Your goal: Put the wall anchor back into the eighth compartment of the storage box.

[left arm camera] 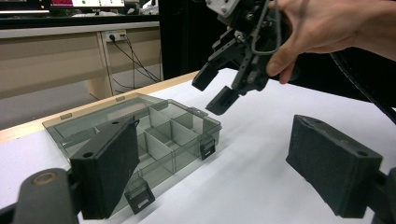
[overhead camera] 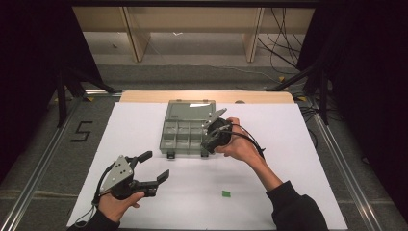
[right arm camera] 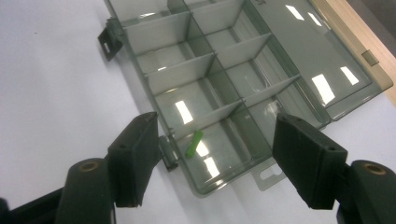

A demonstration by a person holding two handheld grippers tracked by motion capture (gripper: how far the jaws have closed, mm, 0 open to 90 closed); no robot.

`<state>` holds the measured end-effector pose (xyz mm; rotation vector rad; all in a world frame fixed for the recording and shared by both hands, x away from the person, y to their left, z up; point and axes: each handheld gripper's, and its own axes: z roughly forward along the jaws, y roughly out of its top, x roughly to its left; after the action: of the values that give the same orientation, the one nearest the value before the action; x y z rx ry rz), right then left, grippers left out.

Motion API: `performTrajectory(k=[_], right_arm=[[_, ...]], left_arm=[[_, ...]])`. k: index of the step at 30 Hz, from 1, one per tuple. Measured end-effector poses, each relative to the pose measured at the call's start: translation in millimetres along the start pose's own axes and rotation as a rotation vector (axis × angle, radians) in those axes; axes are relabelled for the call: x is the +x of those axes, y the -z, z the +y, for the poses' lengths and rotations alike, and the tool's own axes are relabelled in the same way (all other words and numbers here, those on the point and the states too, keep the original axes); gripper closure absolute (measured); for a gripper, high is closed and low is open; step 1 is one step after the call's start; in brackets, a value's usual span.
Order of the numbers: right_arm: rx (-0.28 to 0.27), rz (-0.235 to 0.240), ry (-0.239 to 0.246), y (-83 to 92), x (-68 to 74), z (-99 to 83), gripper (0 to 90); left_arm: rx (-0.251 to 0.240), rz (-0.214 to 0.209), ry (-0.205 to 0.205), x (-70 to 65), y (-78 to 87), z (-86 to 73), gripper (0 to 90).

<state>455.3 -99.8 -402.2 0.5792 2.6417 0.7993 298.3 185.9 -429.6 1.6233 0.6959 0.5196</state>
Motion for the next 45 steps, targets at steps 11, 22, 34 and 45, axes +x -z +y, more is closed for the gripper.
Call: performTrajectory(k=[11, 22, 34, 45], right_arm=[[0.001, 0.010, 0.055, 25.7, 20.2, -19.2, 26.8], [0.018, 0.032, 0.078, 35.4, 37.4, -36.8, 25.2], [0.034, 0.071, 0.065, 44.3, 49.6, -60.7, 27.9], [0.104, 0.156, 0.071, 41.3, 59.8, -83.7, 37.8]], left_arm=[[-0.003, -0.002, 0.003, -0.2, -0.5, -0.2, 15.8], [-0.002, -0.001, 0.003, -0.1, -0.3, -0.3, 15.8], [-0.005, 0.001, 0.003, -0.1, -0.1, -0.1, 15.9], [-0.004, 0.001, 0.002, -0.3, -0.1, 0.0, 15.8]])
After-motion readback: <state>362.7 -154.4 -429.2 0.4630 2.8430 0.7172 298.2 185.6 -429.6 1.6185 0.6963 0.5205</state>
